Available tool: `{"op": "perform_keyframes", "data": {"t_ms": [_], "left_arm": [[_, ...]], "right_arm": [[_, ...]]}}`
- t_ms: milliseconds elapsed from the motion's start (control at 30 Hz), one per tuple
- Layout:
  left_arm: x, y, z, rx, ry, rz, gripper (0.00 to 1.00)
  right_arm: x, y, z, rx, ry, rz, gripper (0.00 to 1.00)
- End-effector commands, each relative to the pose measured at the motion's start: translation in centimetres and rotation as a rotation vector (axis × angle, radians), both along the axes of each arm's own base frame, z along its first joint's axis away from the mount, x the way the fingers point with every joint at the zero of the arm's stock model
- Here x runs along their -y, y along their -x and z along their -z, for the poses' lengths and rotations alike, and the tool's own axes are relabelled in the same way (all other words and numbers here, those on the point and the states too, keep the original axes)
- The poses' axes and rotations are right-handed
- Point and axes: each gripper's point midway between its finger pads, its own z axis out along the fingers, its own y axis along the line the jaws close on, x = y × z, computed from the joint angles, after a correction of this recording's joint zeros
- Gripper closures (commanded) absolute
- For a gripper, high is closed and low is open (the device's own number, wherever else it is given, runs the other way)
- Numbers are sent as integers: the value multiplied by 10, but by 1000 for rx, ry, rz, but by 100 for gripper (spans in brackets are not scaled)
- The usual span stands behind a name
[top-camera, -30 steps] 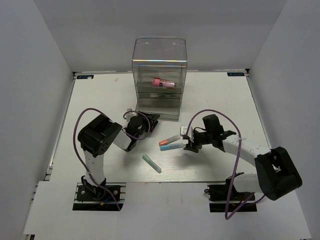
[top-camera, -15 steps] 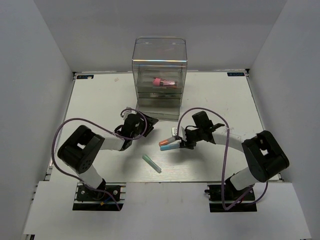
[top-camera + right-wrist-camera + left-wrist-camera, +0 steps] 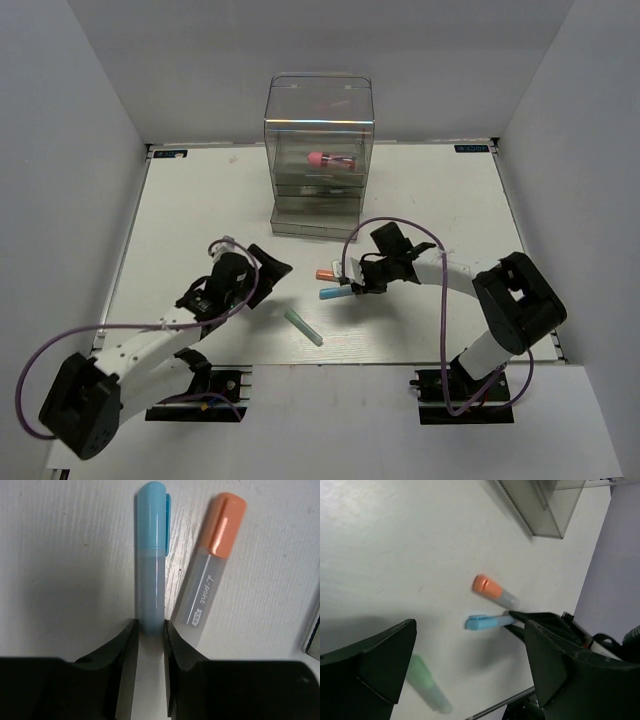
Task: Sort the stationery into containers
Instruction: Pick up the pen from the center of the board, then place the pen in the drawer.
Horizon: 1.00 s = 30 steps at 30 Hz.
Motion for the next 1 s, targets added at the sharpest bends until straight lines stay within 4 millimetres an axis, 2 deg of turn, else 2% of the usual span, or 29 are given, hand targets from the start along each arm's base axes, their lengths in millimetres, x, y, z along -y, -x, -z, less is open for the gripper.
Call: {"op": "perform_keyframes", "data": {"t_ms": [0,67,100,133,167,200,233,267,333,367,400,433,467,500,533,567,600,633,667,700,733,767,800,833,900,967], "left_arm": [[-30,36,34,-136,-32,-79,0],[-36,49,42,-137,24,-103,0],[-38,53,45,-152,64,-134,0],[-34,56,44,-149,117,-131,0],[-37,64,59,-174,135,-143,0],[-34,64,52,-147,189,-139,0],[-31,64,50,-145,244,-154,0],[-35,69,61,-164,248,-167,0],[-32,68,54,-150,275,-161,0],[-34,71,56,-178,254,-166,0],[-37,71,55,-190,234,-180,0],[-38,68,50,-207,212,-194,0],[-41,73,56,-243,168,-193,0],[-41,74,56,-258,145,-188,0],[-37,71,46,-258,135,-172,0],[-37,72,47,-274,105,-164,0],[-41,77,58,-334,47,-166,0],[-41,78,59,-358,20,-163,0],[-38,73,50,-352,4,-147,0],[-41,78,58,-399,-42,-146,0],[-38,72,50,-390,-46,-137,1],[-39,73,50,-400,-63,-130,1],[-36,73,46,-396,-72,-112,3],[-35,71,45,-398,-74,-112,3],[-35,71,41,-403,-88,-104,3],[-34,70,40,-405,-97,-98,4]], "right_arm": [[7,11,6,-51,59,-20,93],[3,12,-7,-46,27,-31,100],[1,16,-11,-51,11,-47,100],[-3,15,-27,-22,-29,-56,100],[-4,18,-32,-27,-48,-64,100],[-6,18,-39,-16,-67,-70,100],[-10,19,-56,13,-109,-76,100],[-15,12,-66,40,-136,-64,100],[-19,7,-80,34,-171,-2,100],[-25,-15,-95,114,-199,43,100],[-26,-25,-100,136,-207,79,100],[-31,-45,-115,169,-229,152,100],[-28,-58,-110,184,-202,206,100],[-32,-68,-115,211,-213,230,100],[-31,-80,-111,226,-191,269,100],[-37,-94,-127,264,-210,283,100],[-35,-106,-121,284,-179,321,100],[-37,-112,-116,282,-165,328,100],[-42,-125,-129,316,-181,342,100],[-41,-134,-118,326,-145,362,100],[-46,-146,-132,358,-162,370,100],[-43,-154,-132,382,-142,387,100],[-44,-159,-124,380,-121,391,100],[-49,-169,-132,401,-129,396,100],[-53,-181,-129,418,-109,399,100],[-54,-189,-119,413,-79,398,100]]}}
